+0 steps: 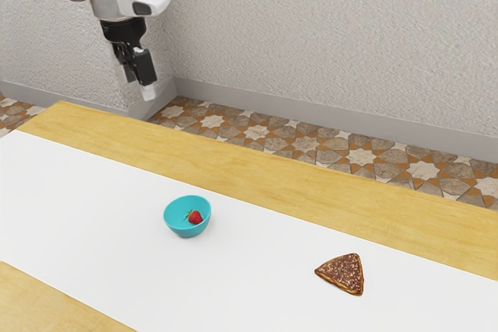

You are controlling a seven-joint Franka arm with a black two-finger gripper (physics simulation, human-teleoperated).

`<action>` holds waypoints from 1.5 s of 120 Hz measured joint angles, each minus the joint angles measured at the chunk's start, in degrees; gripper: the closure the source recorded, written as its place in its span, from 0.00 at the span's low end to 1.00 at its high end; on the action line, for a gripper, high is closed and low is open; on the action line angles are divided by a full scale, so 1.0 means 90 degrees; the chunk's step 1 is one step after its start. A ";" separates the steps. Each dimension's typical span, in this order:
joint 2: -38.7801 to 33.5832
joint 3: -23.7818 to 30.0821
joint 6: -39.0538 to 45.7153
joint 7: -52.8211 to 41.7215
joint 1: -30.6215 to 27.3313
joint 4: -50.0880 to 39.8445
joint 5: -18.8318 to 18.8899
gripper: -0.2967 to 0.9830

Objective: Take strawberry from the bowl

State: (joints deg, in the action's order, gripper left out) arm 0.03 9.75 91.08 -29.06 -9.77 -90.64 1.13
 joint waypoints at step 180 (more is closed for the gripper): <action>0.1427 0.0740 0.4069 -0.7359 -0.0325 -0.3080 0.0426 0.44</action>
State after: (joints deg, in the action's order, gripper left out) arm 12.88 16.42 127.70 -95.29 -12.69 -118.36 4.96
